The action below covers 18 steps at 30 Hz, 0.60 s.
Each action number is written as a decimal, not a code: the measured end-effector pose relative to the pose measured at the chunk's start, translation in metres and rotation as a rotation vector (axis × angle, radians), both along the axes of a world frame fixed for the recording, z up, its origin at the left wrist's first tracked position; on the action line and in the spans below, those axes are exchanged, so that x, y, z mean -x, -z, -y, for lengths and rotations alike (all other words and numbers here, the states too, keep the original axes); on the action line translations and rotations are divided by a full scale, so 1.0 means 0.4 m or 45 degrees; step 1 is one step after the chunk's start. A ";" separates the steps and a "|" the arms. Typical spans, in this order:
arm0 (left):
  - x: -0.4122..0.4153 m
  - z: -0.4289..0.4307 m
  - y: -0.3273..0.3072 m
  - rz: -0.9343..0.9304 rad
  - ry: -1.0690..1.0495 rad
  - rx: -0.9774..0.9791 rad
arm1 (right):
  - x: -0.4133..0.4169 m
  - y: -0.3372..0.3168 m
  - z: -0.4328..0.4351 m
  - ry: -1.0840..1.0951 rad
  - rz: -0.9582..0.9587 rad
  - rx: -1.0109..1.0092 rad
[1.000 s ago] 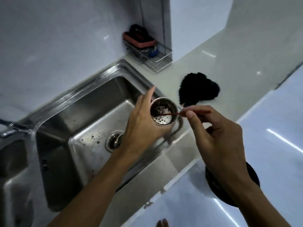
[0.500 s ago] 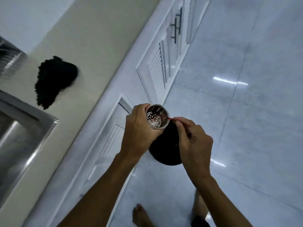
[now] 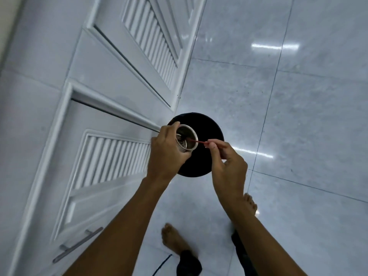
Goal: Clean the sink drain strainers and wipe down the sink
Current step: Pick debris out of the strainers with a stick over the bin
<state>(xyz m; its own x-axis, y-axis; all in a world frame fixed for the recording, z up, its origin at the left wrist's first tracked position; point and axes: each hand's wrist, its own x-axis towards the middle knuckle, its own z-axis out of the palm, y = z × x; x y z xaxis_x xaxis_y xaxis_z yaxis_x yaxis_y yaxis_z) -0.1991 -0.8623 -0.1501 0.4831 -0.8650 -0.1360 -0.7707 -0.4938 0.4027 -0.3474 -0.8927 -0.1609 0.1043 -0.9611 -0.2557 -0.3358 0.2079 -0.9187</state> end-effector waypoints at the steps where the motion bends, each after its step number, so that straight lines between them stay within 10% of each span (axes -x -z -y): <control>1: 0.005 0.000 0.006 0.004 0.000 -0.019 | 0.000 0.004 -0.008 -0.041 -0.008 0.000; 18: -0.041 -0.012 0.037 -0.143 0.056 -0.066 | -0.001 0.075 -0.022 -0.132 -0.178 0.034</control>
<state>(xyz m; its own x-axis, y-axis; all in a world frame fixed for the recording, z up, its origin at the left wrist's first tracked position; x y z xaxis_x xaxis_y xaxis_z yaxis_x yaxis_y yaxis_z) -0.1827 -0.8577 -0.1651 0.4245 -0.8752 -0.2320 -0.7435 -0.4831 0.4623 -0.3468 -0.8837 -0.1908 0.1687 -0.9537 -0.2488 -0.4789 0.1413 -0.8664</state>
